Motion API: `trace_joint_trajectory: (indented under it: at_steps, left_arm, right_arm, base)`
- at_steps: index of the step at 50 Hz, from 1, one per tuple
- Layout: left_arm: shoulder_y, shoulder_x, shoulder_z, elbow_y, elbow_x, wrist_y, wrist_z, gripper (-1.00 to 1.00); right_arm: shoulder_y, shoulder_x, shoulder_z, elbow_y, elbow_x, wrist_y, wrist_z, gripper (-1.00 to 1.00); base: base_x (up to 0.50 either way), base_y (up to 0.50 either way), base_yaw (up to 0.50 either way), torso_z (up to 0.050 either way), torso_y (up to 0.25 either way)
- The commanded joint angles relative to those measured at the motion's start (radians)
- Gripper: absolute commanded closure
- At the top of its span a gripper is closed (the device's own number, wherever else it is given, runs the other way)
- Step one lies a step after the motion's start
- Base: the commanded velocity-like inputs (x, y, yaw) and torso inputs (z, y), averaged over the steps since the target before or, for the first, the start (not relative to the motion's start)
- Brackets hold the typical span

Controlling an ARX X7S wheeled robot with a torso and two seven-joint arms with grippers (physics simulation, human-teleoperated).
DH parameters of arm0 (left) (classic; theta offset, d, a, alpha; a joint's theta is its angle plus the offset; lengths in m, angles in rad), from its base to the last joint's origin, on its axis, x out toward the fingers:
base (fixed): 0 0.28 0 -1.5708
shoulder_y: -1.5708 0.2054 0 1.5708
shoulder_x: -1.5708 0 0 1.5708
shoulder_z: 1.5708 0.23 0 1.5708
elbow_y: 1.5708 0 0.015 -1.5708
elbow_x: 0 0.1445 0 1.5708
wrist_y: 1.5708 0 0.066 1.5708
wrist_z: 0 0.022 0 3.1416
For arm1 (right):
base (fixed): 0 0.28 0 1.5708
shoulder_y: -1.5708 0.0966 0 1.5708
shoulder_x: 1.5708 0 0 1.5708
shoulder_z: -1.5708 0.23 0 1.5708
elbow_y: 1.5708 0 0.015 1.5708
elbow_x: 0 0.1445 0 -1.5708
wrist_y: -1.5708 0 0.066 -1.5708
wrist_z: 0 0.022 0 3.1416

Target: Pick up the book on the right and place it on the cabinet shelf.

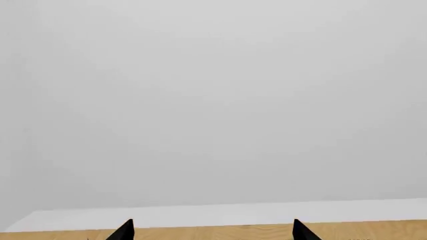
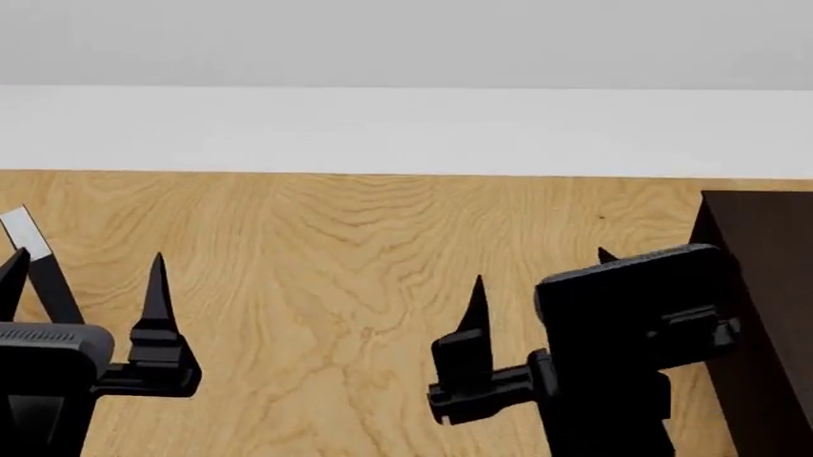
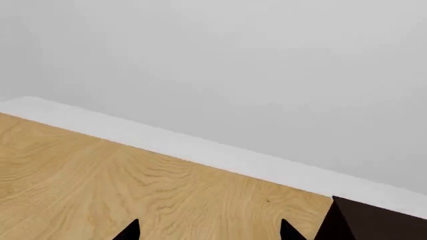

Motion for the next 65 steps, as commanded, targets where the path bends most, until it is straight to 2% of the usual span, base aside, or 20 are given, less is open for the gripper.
trace_joint_trajectory:
  at_steps: [1, 3, 6, 11, 18, 24, 36, 65]
  left_arm:
    - [-0.002, -0.021, 0.008, 0.026, -0.031, -0.028, 0.024, -1.0]
    - [-0.001, -0.023, 0.009, 0.032, -0.035, -0.033, 0.024, -1.0]
    - [0.001, -0.027, 0.011, 0.037, -0.042, -0.035, 0.029, -1.0]
    - [0.006, -0.032, 0.003, 0.051, -0.059, -0.035, 0.034, -1.0]
    - [0.009, -0.037, 0.011, 0.06, -0.057, -0.028, 0.032, -1.0]
    - [0.011, -0.044, 0.019, 0.063, -0.054, -0.024, 0.034, -1.0]
    - [0.014, -0.055, 0.008, 0.08, -0.076, -0.028, 0.037, -1.0]
    - [0.017, -0.071, 0.011, 0.093, -0.096, -0.03, 0.027, -1.0]
  right_arm:
    - [0.244, 0.028, 0.006, -0.094, 0.135, 0.474, -0.094, -1.0]
    - [0.269, 0.061, 0.024, -0.054, 0.285, 0.475, -0.012, -1.0]
    - [0.329, 0.141, 0.048, 0.04, 0.667, 0.475, 0.257, -1.0]
    - [0.39, 0.221, 0.041, 0.193, 1.098, 0.471, 0.476, -1.0]
    - [0.406, 0.272, 0.001, 0.276, 1.338, 0.459, 0.602, -1.0]
    - [0.443, 0.319, -0.141, 0.363, 1.573, 0.442, 0.766, -1.0]
    - [0.513, 0.377, -0.354, 0.393, 1.833, 0.39, 0.937, -1.0]
    - [0.525, 0.429, -0.543, 0.372, 1.951, 0.348, 1.001, -1.0]
  base:
    - [0.0, 0.0, 0.0, 0.0, 0.0]
    - [0.0, 0.0, 0.0, 0.0, 0.0]
    - [0.0, 0.0, 0.0, 0.0, 0.0]
    - [0.0, 0.0, 0.0, 0.0, 0.0]
    - [0.0, 0.0, 0.0, 0.0, 0.0]
    - [0.0, 0.0, 0.0, 0.0, 0.0]
    - [0.0, 0.0, 0.0, 0.0, 0.0]
    - [0.0, 0.0, 0.0, 0.0, 0.0]
